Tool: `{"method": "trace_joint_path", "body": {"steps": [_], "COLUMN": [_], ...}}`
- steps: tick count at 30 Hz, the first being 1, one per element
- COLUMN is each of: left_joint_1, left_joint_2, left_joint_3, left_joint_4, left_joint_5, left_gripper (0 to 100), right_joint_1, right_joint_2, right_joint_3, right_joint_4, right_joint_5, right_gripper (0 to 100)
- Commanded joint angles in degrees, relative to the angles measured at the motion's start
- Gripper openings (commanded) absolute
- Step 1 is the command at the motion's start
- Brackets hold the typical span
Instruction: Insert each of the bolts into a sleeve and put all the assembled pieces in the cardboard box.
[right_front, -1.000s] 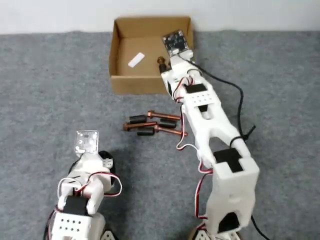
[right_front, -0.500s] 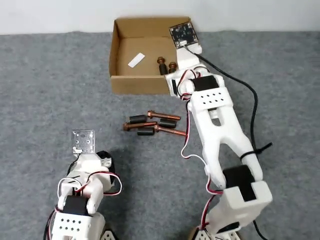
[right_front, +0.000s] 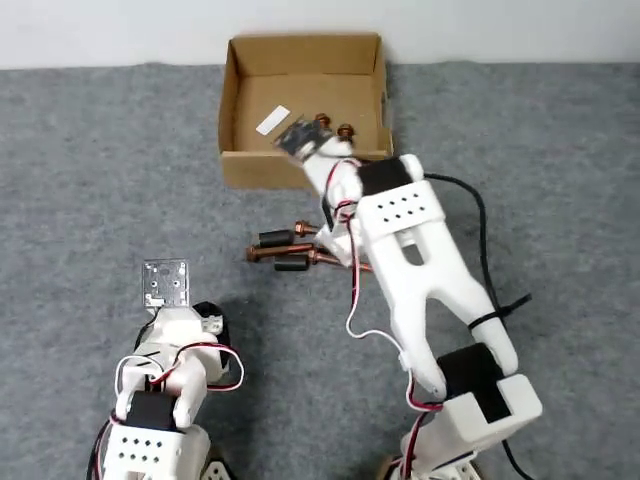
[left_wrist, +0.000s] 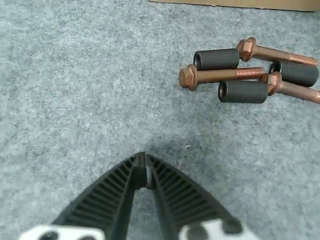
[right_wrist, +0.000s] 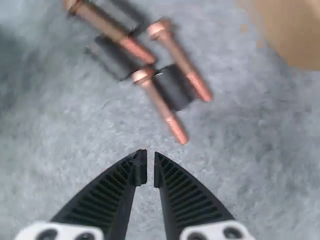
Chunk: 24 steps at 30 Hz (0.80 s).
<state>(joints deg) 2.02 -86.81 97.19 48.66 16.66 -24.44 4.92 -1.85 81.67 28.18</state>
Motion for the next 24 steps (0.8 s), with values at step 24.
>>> {"method": "trace_joint_path", "body": {"steps": [24], "left_joint_1": [-0.26], "left_joint_2": [-0.44], "left_joint_3": [-0.31], "left_joint_4": [-1.76], "left_joint_5": [0.62], "left_gripper": [1], "right_joint_1": [1.8], "right_joint_2": [25.71], "right_joint_3": [-23.82], "right_joint_4": [1.27], "right_joint_5": [16.09], "right_gripper": [13.6]}}
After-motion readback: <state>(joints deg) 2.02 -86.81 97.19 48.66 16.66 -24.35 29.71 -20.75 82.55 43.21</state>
